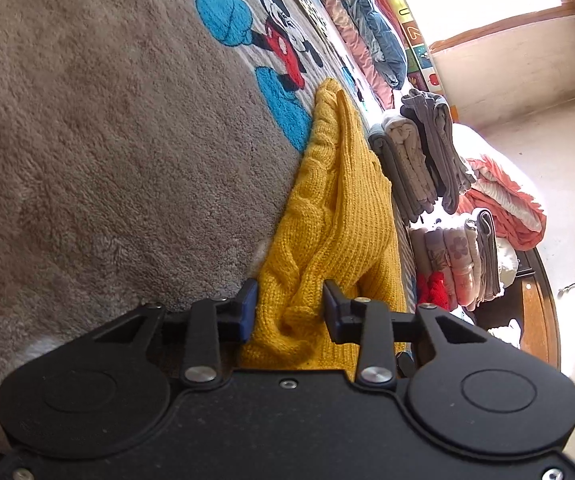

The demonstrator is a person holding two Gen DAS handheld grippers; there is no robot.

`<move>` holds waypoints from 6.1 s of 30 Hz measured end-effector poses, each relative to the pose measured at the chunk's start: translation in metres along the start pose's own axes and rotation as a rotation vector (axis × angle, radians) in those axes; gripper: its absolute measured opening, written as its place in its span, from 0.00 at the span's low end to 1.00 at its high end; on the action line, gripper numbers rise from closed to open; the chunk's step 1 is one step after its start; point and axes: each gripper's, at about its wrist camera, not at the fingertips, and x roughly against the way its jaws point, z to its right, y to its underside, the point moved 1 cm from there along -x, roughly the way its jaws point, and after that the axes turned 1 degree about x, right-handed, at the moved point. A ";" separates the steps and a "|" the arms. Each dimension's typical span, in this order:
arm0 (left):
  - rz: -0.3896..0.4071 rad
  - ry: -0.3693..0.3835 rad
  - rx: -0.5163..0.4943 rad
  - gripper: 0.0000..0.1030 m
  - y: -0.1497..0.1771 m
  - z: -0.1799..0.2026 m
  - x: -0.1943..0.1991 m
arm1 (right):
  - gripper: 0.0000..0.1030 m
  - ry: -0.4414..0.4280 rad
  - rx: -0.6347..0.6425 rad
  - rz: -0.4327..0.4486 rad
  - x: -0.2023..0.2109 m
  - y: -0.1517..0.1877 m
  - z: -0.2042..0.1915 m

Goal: Fold clothes

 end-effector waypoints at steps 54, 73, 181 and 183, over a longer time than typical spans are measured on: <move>0.095 -0.421 -1.936 0.60 0.166 0.049 -0.004 | 0.58 0.405 1.695 -0.253 0.079 0.064 -0.064; 0.138 -0.356 -1.869 0.17 0.168 0.063 0.006 | 0.23 0.265 1.766 -0.181 0.082 0.069 -0.074; 0.191 -0.051 -1.129 0.56 -0.038 0.122 -0.104 | 0.49 0.065 1.052 -0.002 -0.066 -0.095 -0.080; 0.246 -0.042 -1.143 0.56 -0.043 0.132 -0.099 | 0.50 0.081 1.075 0.027 -0.060 -0.097 -0.086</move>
